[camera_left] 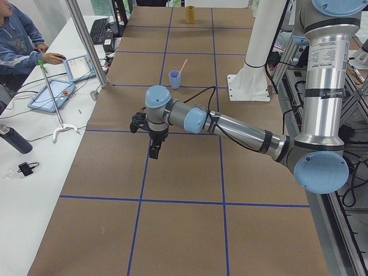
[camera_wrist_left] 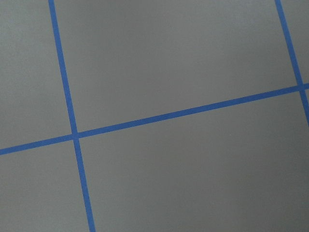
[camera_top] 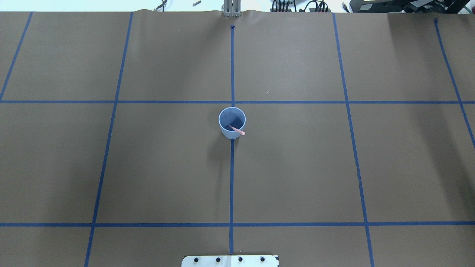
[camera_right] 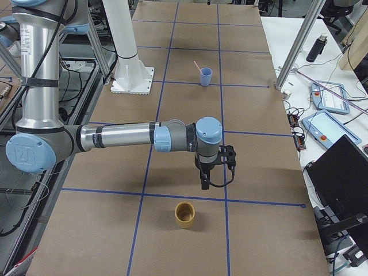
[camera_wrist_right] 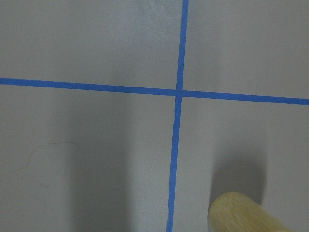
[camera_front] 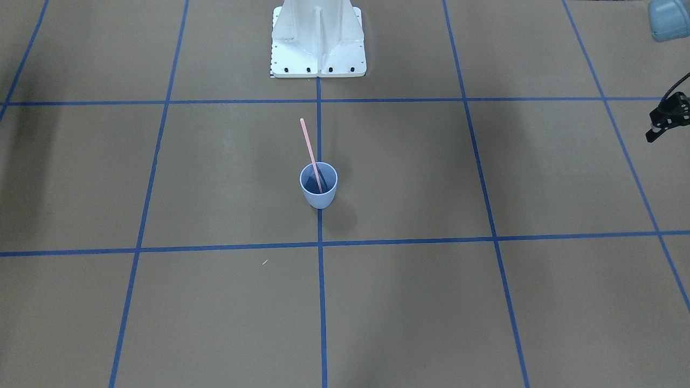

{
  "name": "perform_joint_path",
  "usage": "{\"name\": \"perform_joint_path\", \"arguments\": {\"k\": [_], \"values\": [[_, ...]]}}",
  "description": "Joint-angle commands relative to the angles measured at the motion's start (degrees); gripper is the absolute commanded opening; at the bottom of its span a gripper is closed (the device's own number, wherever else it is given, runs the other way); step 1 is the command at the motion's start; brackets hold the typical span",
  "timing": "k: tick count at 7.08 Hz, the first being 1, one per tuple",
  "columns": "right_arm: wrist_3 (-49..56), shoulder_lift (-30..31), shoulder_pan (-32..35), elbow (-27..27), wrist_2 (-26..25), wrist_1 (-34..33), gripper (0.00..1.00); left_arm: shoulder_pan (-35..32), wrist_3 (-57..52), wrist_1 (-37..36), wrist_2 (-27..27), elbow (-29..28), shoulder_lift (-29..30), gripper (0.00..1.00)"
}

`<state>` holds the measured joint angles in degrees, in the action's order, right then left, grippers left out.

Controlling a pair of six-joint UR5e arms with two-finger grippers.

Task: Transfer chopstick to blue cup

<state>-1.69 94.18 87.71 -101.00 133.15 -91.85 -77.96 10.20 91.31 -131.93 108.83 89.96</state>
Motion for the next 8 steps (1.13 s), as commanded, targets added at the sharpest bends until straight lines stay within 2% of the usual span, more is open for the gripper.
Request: {"name": "perform_joint_path", "arguments": {"k": [1, 8], "values": [[-0.07, 0.04, 0.0, -0.07, 0.0, 0.0, 1.0, 0.0, 0.0, 0.01, 0.0, -0.03, -0.05, 0.98], [-0.07, 0.04, 0.0, 0.01, 0.09, 0.0, 1.0, 0.18, -0.53, 0.18, -0.17, -1.08, 0.92, 0.98]]}}
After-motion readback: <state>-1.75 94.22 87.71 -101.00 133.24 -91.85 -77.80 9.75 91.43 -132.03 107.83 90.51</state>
